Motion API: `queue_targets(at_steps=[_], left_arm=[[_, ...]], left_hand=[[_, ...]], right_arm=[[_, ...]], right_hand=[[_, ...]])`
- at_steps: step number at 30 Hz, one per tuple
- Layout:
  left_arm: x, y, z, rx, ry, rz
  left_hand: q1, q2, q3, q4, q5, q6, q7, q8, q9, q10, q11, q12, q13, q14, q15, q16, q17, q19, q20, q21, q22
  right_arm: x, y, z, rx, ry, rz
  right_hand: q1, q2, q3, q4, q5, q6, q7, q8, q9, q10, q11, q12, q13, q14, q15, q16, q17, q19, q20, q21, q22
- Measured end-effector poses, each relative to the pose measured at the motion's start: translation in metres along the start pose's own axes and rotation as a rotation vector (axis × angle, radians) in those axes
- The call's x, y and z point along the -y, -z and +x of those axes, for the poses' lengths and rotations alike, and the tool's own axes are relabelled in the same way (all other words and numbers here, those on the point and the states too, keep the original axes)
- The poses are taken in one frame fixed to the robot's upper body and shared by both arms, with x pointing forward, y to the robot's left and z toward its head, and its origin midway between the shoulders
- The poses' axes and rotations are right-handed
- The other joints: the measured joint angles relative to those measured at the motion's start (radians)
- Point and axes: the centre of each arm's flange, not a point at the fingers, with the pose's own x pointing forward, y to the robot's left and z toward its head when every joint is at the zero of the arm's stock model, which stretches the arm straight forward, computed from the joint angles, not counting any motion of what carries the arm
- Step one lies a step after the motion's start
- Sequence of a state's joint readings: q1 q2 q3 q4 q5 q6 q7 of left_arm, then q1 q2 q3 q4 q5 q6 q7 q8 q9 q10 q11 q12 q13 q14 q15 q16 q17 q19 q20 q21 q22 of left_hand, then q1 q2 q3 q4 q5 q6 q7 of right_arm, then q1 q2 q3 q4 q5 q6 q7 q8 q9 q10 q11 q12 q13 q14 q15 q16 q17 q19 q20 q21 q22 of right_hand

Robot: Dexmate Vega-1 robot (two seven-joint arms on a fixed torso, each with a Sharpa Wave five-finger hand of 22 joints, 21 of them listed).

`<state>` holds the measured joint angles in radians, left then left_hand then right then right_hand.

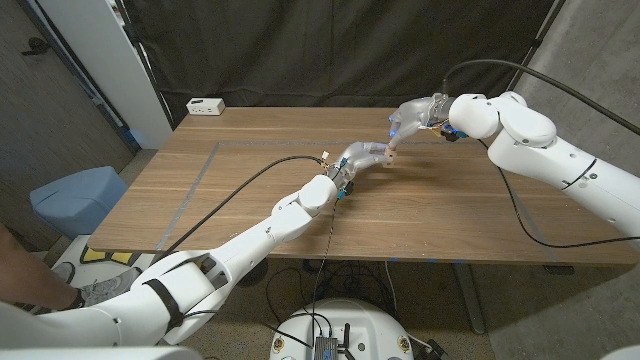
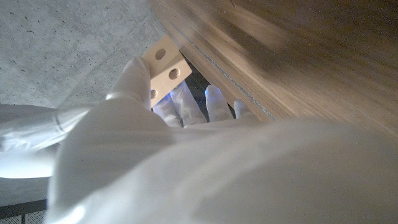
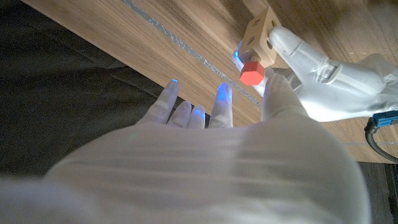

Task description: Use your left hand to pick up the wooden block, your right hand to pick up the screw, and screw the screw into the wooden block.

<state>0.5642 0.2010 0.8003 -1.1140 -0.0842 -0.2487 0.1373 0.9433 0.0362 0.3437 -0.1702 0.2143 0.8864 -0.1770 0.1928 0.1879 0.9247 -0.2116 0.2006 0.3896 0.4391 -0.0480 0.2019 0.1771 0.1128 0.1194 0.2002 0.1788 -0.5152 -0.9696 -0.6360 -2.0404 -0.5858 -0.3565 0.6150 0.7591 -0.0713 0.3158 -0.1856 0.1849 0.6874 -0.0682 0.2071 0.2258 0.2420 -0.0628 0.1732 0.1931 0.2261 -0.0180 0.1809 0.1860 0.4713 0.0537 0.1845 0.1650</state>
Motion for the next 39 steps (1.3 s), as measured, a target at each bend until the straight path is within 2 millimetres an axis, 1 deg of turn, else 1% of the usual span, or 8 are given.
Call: queue_targets(at_steps=[1,4,10,18,24,28,33,39], left_arm=[[0.0,-0.0001,0.0,0.0,0.0,0.0],[0.0,-0.0004,0.0001,0.001,0.001,0.001],[0.0001,-0.0005,0.0002,0.001,0.002,0.001],[0.0002,-0.001,0.0005,0.002,0.003,0.002],[0.0004,-0.001,0.0006,0.002,0.004,0.003],[0.0005,-0.0009,0.0007,0.001,0.004,0.003],[0.0007,0.0001,0.0008,-0.002,0.004,0.003],[0.0008,0.0007,0.001,-0.005,0.005,0.002]], left_hand=[[0.0,0.0,0.0,0.0,0.0,0.0,0.0,0.0,0.0,0.0,0.0,0.0,0.0,0.0,0.0,0.0,0.0,0.0,0.0,0.0,0.0],[0.0,0.0,0.002,-0.002,-0.003,0.0,0.0,0.0,0.0,0.0,0.0,0.0,0.0,0.0,0.0,0.0,0.0,0.0,0.0,0.0,0.0],[0.0,0.0,0.004,-0.004,0.001,0.0,0.0,0.001,0.001,0.0,0.0,0.0,0.0,0.0,0.0,0.0,0.0,0.0,0.0,0.0,0.0],[0.0,0.0,0.005,-0.003,0.001,0.0,0.0,0.001,0.001,0.0,0.0,0.0,0.0,0.0,0.0,0.0,0.0,0.0,0.0,0.0,0.0],[0.0,0.0,0.006,-0.003,0.001,0.0,0.0,0.001,0.001,0.0,0.0,0.0,0.0,0.0,0.0,0.0,0.0,0.0,0.0,0.0,0.0],[0.0,0.0,0.006,-0.003,0.001,0.0,0.0,0.001,0.001,0.0,0.0,0.0,0.0,0.0,0.0,0.0,0.0,0.0,0.0,0.0,0.0],[0.0,0.0,0.006,-0.003,0.001,0.0,0.0,0.001,0.001,0.0,0.0,0.0,0.0,0.0,0.0,0.0,0.0,0.0,0.0,0.0,0.0],[0.0,0.0,0.006,-0.003,0.0,0.0,0.0,0.001,0.0,0.0,0.0,0.0,0.0,0.0,0.0,0.0,0.0,0.0,0.0,0.0,0.0]], right_arm=[[0.0001,0.0,0.0001,-0.002,-0.002,-0.004],[0.0,-0.0008,0.0007,-0.004,-0.006,-0.014],[-0.0004,-0.0024,0.0017,-0.011,-0.006,-0.034],[-0.0014,-0.0044,0.0026,-0.017,-0.001,-0.049],[-0.0036,-0.0058,0.0031,-0.02,0.003,-0.056],[-0.0051,-0.007,0.0036,-0.019,0.005,-0.055],[-0.0043,-0.0073,0.0037,-0.02,0.014,-0.056],[-0.0055,-0.007,0.005,-0.021,0.019,-0.052]], right_hand=[[0.008,-0.008,0.002,-0.002,0.0,0.001,-0.001,0.001,0.0,-0.002,-0.002,0.0,0.0,-0.002,-0.002,0.0,0.0,0.0,0.0,0.0,0.0],[0.018,-0.007,0.008,0.0,0.0,0.011,-0.011,0.004,0.001,-0.001,-0.006,0.003,0.0,-0.005,-0.005,0.001,0.0,0.0,0.0,0.0,0.0],[0.056,-0.012,0.024,-0.001,0.0,0.028,-0.022,0.026,0.007,0.005,-0.011,0.009,0.0,-0.003,-0.008,0.005,0.002,0.006,-0.006,0.0,0.0],[0.077,-0.021,0.036,0.004,0.0,0.059,-0.017,0.045,0.014,0.013,-0.02,0.015,0.0,0.004,-0.015,0.013,0.003,0.01,-0.009,0.0,0.0],[0.089,-0.023,0.043,0.01,0.0,0.1,-0.018,0.07,0.022,0.026,-0.032,0.019,0.0,0.009,-0.02,0.013,0.003,0.022,-0.022,0.0,0.0],[0.098,-0.022,0.047,0.014,0.0,0.124,-0.016,0.082,0.027,0.035,-0.03,0.019,0.0,0.013,-0.023,0.02,0.003,0.022,-0.022,0.0,0.0],[0.103,-0.026,0.056,0.015,0.0,0.152,-0.019,0.103,0.032,0.048,-0.043,0.023,0.0,0.02,-0.023,0.02,0.007,0.026,-0.025,0.0,0.0],[0.111,-0.025,0.06,0.018,0.0,0.178,-0.009,0.122,0.037,0.064,-0.048,0.023,0.0,0.031,-0.023,0.026,0.007,0.033,-0.033,0.005,0.0]])
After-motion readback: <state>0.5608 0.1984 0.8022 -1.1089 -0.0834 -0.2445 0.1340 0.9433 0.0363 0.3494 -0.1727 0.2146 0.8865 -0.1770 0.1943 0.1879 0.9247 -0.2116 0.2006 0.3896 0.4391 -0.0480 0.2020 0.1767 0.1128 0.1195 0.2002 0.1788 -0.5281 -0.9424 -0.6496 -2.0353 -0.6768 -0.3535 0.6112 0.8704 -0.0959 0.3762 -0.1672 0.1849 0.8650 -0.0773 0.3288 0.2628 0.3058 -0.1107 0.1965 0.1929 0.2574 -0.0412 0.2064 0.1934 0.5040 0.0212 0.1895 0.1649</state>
